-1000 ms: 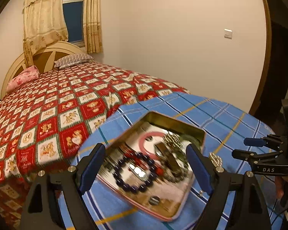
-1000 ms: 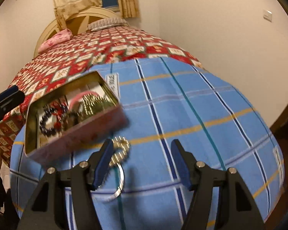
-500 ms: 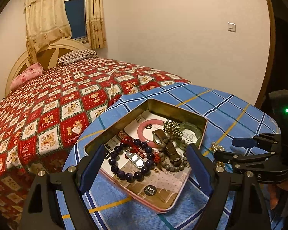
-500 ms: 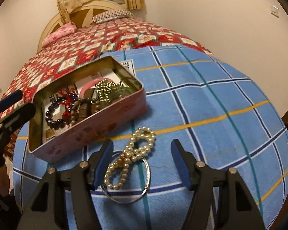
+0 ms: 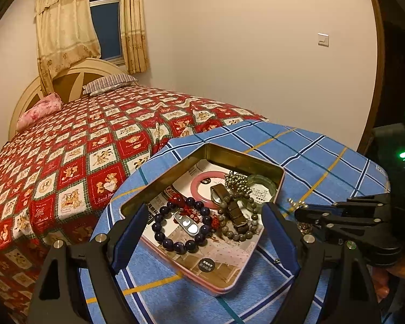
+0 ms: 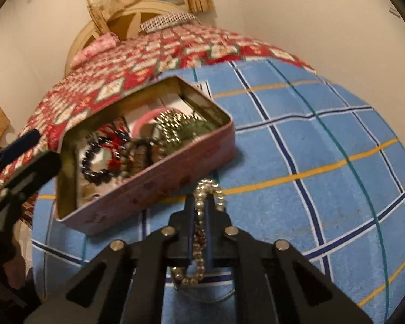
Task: Organize jewelry
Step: 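Grasp the pearl necklace with the right tool, then grasp the thin silver bangle with the left tool while the right tool holds the pearls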
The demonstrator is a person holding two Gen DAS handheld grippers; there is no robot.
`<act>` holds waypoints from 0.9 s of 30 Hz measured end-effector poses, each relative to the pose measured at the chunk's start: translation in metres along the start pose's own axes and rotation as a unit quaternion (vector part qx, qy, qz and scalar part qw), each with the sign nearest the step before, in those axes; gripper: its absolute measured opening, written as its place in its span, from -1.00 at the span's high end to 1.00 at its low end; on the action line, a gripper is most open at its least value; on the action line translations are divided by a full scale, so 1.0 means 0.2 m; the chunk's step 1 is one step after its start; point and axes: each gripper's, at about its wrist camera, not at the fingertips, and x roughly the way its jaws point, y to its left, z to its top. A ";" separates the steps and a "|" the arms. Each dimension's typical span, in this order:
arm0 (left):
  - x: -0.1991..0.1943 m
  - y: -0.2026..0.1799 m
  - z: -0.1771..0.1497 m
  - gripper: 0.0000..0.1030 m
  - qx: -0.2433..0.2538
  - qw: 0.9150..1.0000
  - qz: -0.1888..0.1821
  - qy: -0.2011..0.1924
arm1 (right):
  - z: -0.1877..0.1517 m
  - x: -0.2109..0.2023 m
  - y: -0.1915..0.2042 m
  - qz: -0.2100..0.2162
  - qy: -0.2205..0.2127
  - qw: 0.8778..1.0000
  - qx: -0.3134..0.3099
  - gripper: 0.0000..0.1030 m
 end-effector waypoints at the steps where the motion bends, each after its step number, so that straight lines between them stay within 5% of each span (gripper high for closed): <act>1: -0.01 -0.01 0.00 -0.66 0.000 1.000 -0.001 -0.002 | 0.00 -0.02 0.00 0.002 -0.008 1.000 0.000 0.83; 13: -0.07 -0.22 0.01 -0.66 0.028 0.999 -0.022 -0.005 | -0.01 -0.41 -0.09 0.016 -0.101 0.994 0.039 0.83; 20: 0.00 -0.40 -0.04 -0.66 0.059 0.998 -0.027 0.016 | -0.15 -0.46 -0.23 -0.019 -0.097 0.993 0.060 0.83; 27: 0.14 -0.52 -0.10 -0.66 0.053 0.994 -0.063 0.078 | -0.28 -0.47 -0.34 -0.038 -0.092 0.992 0.082 0.83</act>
